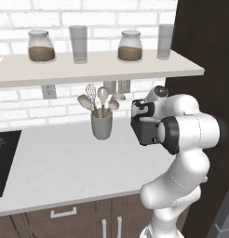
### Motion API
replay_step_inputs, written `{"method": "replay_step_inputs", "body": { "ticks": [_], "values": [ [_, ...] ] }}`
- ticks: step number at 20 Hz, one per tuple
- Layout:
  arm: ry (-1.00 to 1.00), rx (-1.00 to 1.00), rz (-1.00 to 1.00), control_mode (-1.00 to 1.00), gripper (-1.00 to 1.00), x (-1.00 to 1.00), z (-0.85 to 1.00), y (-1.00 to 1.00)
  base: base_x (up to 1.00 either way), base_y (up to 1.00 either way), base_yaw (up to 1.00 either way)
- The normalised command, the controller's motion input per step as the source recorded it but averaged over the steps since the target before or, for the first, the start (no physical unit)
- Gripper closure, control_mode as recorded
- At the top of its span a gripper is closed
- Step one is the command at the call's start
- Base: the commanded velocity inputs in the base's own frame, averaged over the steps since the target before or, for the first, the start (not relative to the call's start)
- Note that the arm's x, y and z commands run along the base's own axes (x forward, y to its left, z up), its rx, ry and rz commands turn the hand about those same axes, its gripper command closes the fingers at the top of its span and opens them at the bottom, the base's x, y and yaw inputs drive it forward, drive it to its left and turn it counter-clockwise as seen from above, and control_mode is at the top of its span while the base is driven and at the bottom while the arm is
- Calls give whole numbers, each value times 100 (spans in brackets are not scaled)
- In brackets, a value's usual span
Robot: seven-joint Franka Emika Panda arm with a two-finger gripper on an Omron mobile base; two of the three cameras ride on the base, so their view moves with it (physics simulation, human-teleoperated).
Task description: Start the toaster. Once the lever pops up, take the bread to the plate on the dining counter.
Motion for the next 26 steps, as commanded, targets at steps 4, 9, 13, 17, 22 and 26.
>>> {"method": "replay_step_inputs", "body": {
  "ticks": [4, 9, 13, 17, 22, 26],
  "values": [
    [0, 0, 0, -100, -100, 17, -19, 0, 0, 0, 0],
    [0, 0, 0, -100, -100, 16, -21, 0, 0, 0, 0],
    [0, 1, 0, -100, -100, 7, -22, 0, 0, 0, 0],
    [0, 2, 0, -100, -100, 2, -15, 0, 0, 0, 0],
    [0, 1, 0, -100, 100, 5, -10, 0, 0, 0, 0],
    [0, 0, 0, -100, 100, 5, 0, 0, 0, 0, 0]
  ]
}}
